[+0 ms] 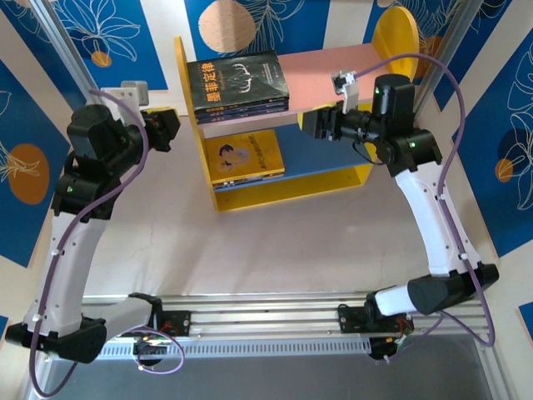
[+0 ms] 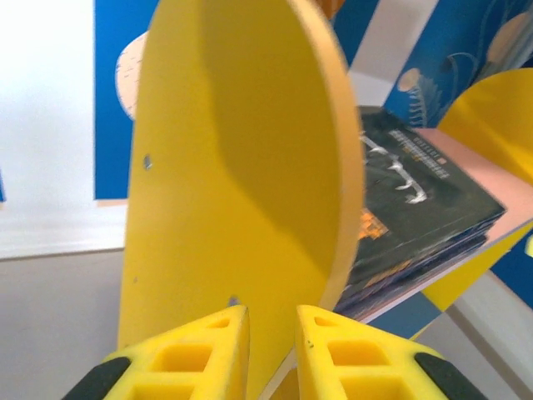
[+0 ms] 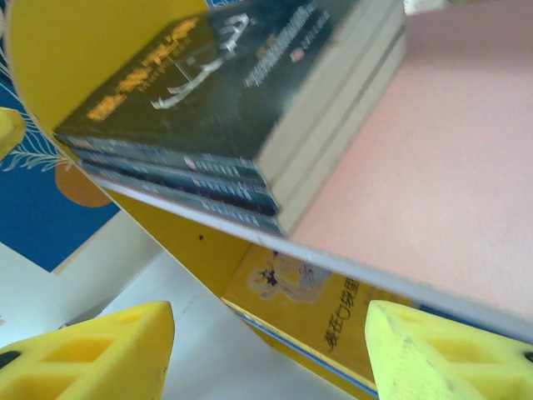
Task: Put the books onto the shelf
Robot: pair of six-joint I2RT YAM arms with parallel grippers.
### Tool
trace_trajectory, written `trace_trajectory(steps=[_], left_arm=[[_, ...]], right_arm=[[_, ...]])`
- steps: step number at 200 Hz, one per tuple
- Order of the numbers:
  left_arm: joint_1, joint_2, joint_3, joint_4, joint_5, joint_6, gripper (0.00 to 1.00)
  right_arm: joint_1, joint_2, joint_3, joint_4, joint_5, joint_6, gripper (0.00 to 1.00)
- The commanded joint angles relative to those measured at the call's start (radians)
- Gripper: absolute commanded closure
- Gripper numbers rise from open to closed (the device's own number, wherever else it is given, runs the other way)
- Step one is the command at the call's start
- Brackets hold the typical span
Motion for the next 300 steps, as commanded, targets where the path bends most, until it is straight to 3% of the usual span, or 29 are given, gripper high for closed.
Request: trace_trajectory(steps=[1,41,77,100,131,155,167,232,263,300], left_arm=[[0.005,-0.053,-0.092,-0.02,-0.113,0.016,0.77],[0.005,-0.122,-0.24,-0.041,-0.214,0.034,0.68],[0.005,-0.163,-0.322,-0.023,-0.266,0.047,0.53],[0.005,-0.181,-0.337,-0.038,-0.289,0.065,0.49],[0.005,-0.186,-0.323,-0.045,-0.329,0.094,0.4],[0.007,-0.165,-0.276,-0.06,-0.348,0.118,0.26],[0.005,-0.145,-0.242,-0.08,-0.355,0.126,0.0],[0.013,-0.076,-0.209,-0.151,-0.526,0.09,0.0],[0.023,-0.062,-0.296,-0.05,-0.594,0.093,0.0],[0.031,-0.047,-0.482,0.185,-0.779,0.137,0.0]], right_arm=[[0.022,-0.089,-0.121,0.054,0.096,0.016,0.37],[0.059,-0.226,-0.353,0.106,0.222,0.015,0.35],[0.056,-0.297,-0.482,0.11,0.323,0.026,0.3],[0.048,-0.377,-0.582,0.169,0.423,0.032,0.2],[-0.004,-0.436,-0.618,0.149,0.443,0.019,0.07],[-0.049,-0.434,-0.592,0.1,0.443,0.02,0.01],[-0.069,-0.439,-0.585,0.089,0.452,0.028,0.01],[-0.196,-0.494,-0.664,0.134,0.574,0.133,0.01],[-0.257,-0.492,-0.697,0.152,0.496,0.133,0.01],[-0.28,-0.492,-0.736,0.191,0.474,0.138,0.01]])
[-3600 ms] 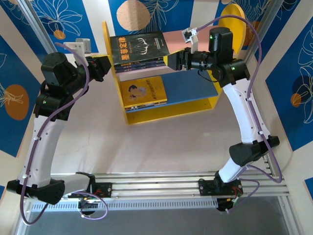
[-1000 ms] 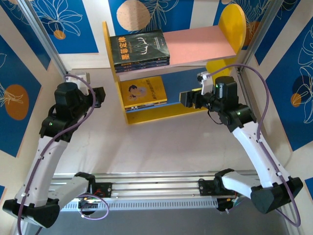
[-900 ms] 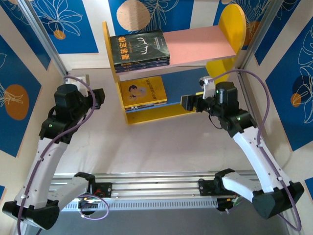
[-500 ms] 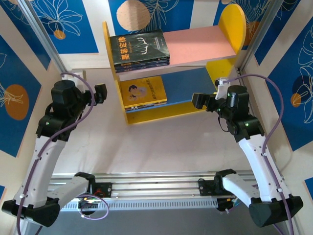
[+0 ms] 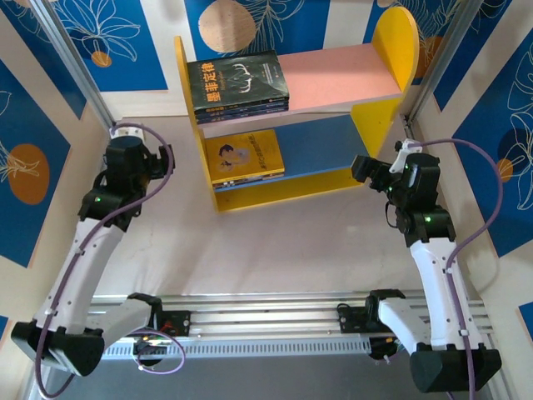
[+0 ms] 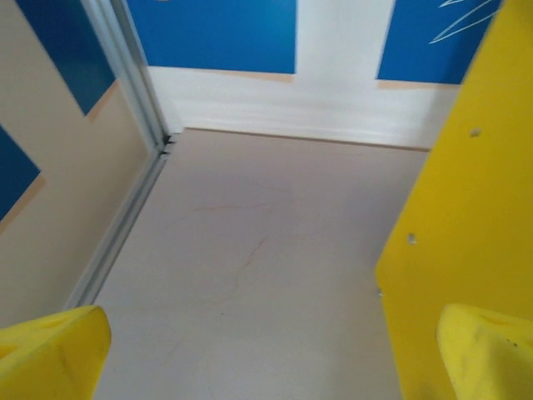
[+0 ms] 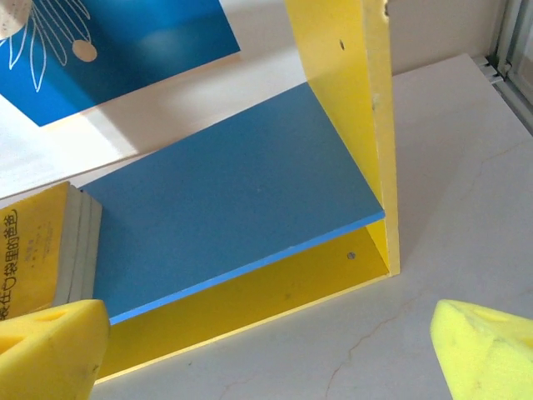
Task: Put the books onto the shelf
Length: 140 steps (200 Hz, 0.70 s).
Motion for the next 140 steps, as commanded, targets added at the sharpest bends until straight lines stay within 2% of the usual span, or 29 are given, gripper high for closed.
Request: trace_trajectory(steps=[1,24,57,104,121,140], left_arm=[[0.019,0.012,-0.113,0.186,-0.168,0.034,0.0],[0.048,0.028,-0.232,0.341,-0.173,0.057,0.0],[0.115,0.128,-0.346,0.494,-0.05,0.069,0.0],[0.167,0.285,-0.525,0.759,0.036,0.063,0.0],[0.18,0.313,-0.601,0.889,0.059,0.051,0.0],[0.186,0.321,-0.696,1.056,0.106,0.099,0.0]], right_arm=[[-0.01,-0.003,-0.025,0.054,-0.033,0.008,0.01],[-0.014,0.013,-0.053,0.08,-0.034,-0.004,0.01],[-0.014,0.084,-0.041,0.062,0.051,0.06,0.01],[-0.015,0.094,-0.063,0.088,0.102,0.077,0.01],[-0.014,0.084,-0.079,0.112,0.13,0.074,0.01],[-0.015,0.07,-0.11,0.162,0.13,0.067,0.01]])
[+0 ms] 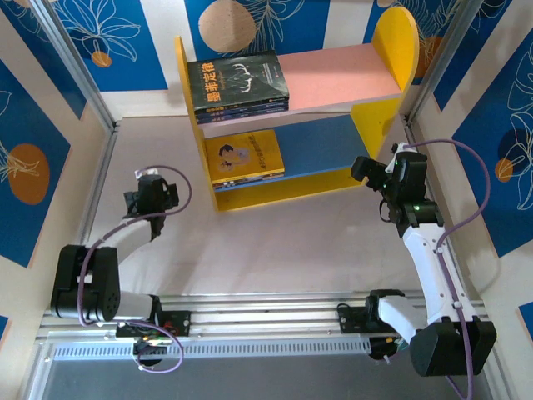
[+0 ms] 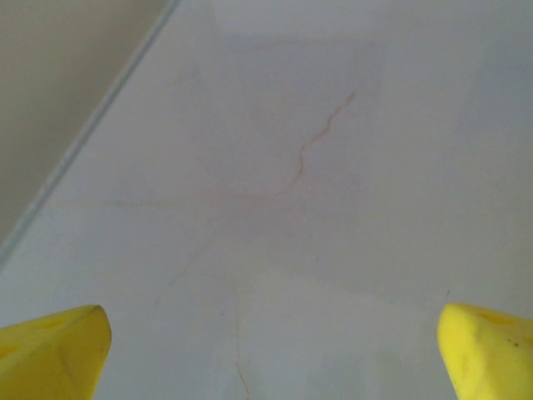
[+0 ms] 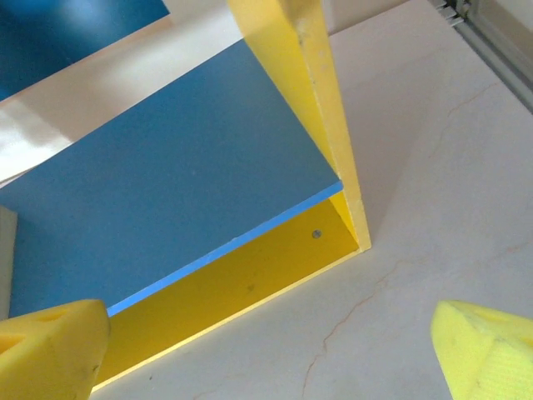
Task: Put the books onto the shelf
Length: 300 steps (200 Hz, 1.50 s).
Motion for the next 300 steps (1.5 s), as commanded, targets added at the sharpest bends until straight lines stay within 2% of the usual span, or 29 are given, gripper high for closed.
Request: trace_trajectory(steps=[1,20,40,59,103,121,135,194,225,256,300], left_arm=[[0.017,0.006,-0.093,0.311,0.079,0.039,0.0],[0.041,0.028,-0.189,0.512,0.173,0.051,0.0],[0.065,0.072,-0.232,0.629,0.291,0.065,0.0],[0.068,0.084,-0.236,0.652,0.377,0.094,0.0],[0.064,0.127,-0.197,0.619,0.454,0.127,0.0],[0.057,0.197,-0.223,0.738,0.486,0.144,0.0],[0.058,0.19,-0.246,0.775,0.4,0.114,0.0],[0.046,0.19,-0.245,0.769,0.377,0.124,0.0],[0.038,0.19,-0.239,0.759,0.359,0.128,0.0],[0.036,0.19,-0.238,0.755,0.352,0.13,0.0],[0.032,0.19,-0.236,0.753,0.346,0.131,0.0]], right_arm=[[-0.004,-0.035,-0.04,0.082,0.041,0.005,0.01],[-0.004,-0.045,-0.075,0.134,0.041,-0.001,0.01],[-0.002,-0.041,-0.091,0.163,0.03,-0.021,0.01],[-0.001,-0.031,-0.096,0.181,0.005,-0.047,0.01],[0.002,-0.037,-0.185,0.332,-0.048,-0.092,0.01],[0.009,-0.037,-0.219,0.386,-0.055,-0.124,0.01],[0.013,-0.031,-0.236,0.409,-0.059,-0.153,0.01],[0.04,0.057,-0.308,0.529,-0.135,-0.266,0.01],[0.033,0.119,-0.386,0.709,-0.204,-0.26,0.01],[0.014,0.21,-0.41,0.808,-0.212,-0.286,0.01],[-0.039,0.289,-0.466,0.954,-0.299,-0.303,0.01]])
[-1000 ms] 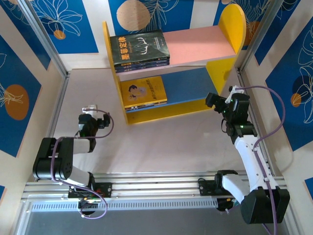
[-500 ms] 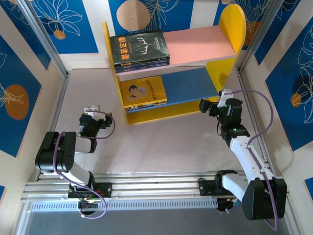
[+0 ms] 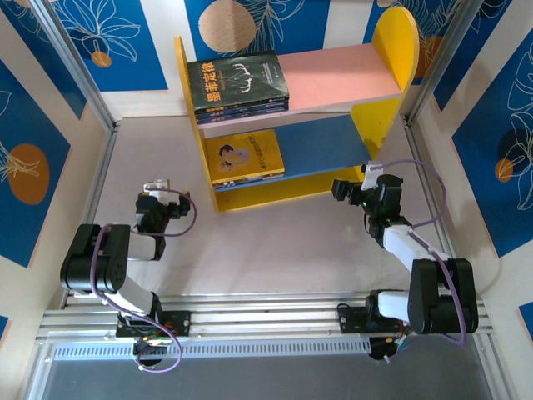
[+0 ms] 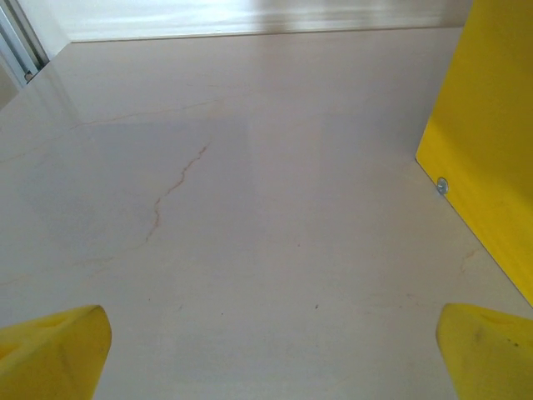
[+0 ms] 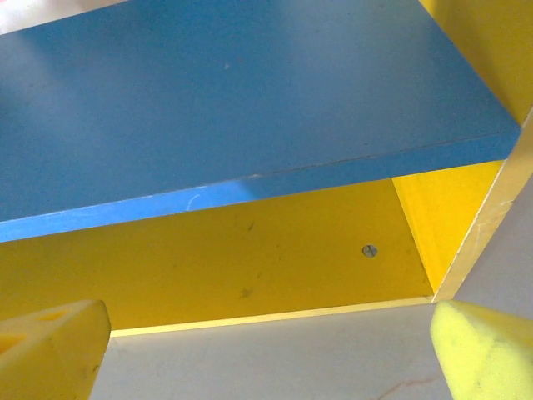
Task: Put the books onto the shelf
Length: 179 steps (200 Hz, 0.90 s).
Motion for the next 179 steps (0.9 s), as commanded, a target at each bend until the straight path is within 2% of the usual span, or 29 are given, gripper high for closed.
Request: trace_trajectory(steps=[1,48,91,117,167,179], left_arm=[[-0.007,0.004,0.011,0.025,-0.018,0.012,0.0],[-0.009,0.004,0.012,0.023,-0.022,0.015,0.0],[-0.011,0.004,0.013,0.023,-0.024,0.015,0.0],[-0.012,0.004,0.013,0.019,-0.027,0.015,0.0],[-0.013,0.004,0.014,0.018,-0.03,0.016,0.0],[-0.014,0.004,0.014,0.018,-0.031,0.016,0.0]], right_arm=[[-0.028,0.025,-0.047,0.162,-0.073,-0.028,0.01],[-0.131,0.103,-0.111,0.328,-0.215,0.04,0.01],[-0.139,0.159,-0.096,0.346,-0.258,0.038,0.01],[-0.136,0.209,-0.056,0.315,-0.305,0.02,0.01],[-0.079,0.284,0.111,0.078,-0.248,-0.033,0.01],[-0.077,0.285,0.111,0.074,-0.236,-0.033,0.01]])
